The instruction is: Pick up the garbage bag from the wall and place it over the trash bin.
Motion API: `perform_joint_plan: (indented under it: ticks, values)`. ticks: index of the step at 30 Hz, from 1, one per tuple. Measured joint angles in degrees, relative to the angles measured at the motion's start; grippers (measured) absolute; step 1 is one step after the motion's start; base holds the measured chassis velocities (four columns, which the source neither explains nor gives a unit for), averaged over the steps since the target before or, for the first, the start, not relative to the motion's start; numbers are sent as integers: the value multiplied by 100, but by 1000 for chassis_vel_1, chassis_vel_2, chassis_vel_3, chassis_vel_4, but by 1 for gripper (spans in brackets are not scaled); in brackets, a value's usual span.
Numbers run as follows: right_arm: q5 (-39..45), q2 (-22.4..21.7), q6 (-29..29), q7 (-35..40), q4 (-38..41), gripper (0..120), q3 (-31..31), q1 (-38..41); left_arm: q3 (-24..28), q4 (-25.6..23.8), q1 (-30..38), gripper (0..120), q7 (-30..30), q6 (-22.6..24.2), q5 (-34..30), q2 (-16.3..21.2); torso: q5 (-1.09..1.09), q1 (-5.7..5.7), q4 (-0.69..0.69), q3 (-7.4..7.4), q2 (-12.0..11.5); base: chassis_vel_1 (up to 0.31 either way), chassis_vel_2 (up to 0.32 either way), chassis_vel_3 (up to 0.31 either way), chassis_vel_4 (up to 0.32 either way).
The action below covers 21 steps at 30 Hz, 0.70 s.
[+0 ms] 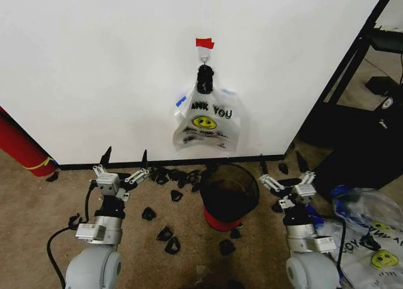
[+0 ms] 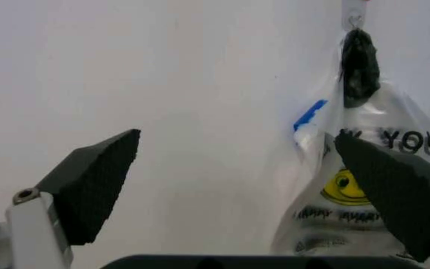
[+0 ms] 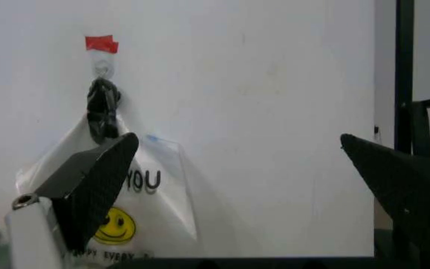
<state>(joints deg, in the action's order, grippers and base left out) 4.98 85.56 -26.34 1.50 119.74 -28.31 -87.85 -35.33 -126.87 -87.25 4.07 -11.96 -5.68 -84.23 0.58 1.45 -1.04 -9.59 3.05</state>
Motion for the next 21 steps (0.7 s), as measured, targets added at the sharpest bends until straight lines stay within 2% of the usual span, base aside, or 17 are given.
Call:
perform_joint_plan:
  ticks: [12,21]
  values:
    - [194,-70,39,-339,102,100,203,-23,-38,-198,-350,100,78,-115,165,-84,0,0,1,0,0,0,0,0,0]
    - [706,-204,342,-293,123,100,417,133,6,-229,-459,100,71,-323,123,-258,0,0,0,0,0,0,0,0,0]
